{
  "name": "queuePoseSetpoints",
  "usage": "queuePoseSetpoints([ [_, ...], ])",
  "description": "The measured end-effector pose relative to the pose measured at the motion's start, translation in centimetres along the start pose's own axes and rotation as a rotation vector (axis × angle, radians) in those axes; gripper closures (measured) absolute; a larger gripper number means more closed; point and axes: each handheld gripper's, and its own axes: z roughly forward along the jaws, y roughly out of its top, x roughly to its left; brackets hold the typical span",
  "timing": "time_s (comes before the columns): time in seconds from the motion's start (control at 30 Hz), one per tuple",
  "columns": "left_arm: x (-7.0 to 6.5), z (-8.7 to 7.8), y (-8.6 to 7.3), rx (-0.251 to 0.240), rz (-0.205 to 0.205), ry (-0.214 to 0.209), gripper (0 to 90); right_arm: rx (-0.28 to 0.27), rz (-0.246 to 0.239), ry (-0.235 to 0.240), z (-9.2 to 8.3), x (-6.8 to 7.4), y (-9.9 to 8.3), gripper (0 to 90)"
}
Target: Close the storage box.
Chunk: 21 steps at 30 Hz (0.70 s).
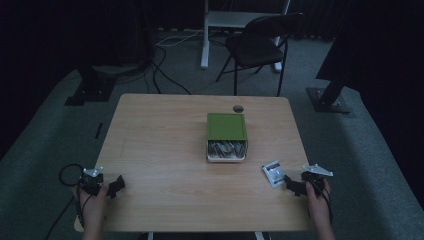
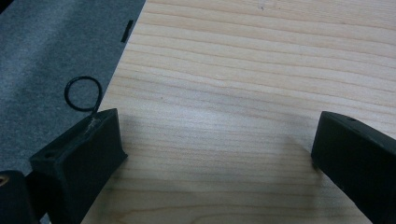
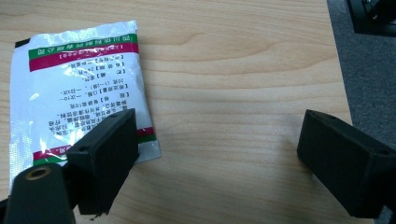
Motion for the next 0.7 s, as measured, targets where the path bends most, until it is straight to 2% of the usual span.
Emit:
queuePoseSetpoints([
  [0.7, -0.04, 0.02, 0.01, -0.001, 0.000, -0.002, 2.6, -0.001, 0.003, -0.001, -0.03, -0.01, -0.02, 12.1],
])
